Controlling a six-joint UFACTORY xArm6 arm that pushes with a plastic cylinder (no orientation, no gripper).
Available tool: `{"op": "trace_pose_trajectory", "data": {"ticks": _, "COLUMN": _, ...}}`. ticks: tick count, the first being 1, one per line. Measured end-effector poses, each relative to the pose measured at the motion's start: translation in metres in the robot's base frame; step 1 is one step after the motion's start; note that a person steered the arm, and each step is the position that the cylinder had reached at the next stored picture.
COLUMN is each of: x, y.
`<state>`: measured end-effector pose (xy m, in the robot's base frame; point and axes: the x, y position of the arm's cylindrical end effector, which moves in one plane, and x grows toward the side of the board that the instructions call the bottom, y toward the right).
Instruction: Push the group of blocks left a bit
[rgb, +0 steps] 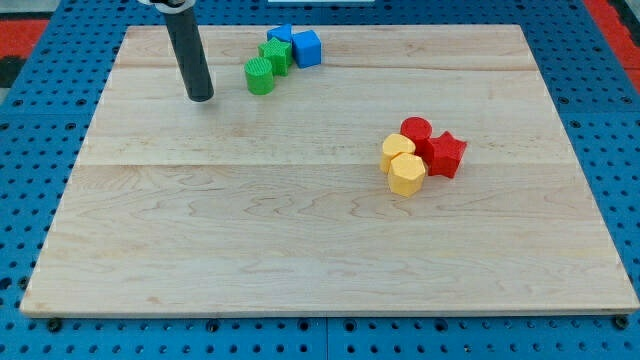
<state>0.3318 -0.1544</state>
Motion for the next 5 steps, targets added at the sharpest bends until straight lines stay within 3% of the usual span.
{"op": "trace_pose_trajectory", "data": {"ticks": 5, "x": -0.0034, "y": 0.0020}}
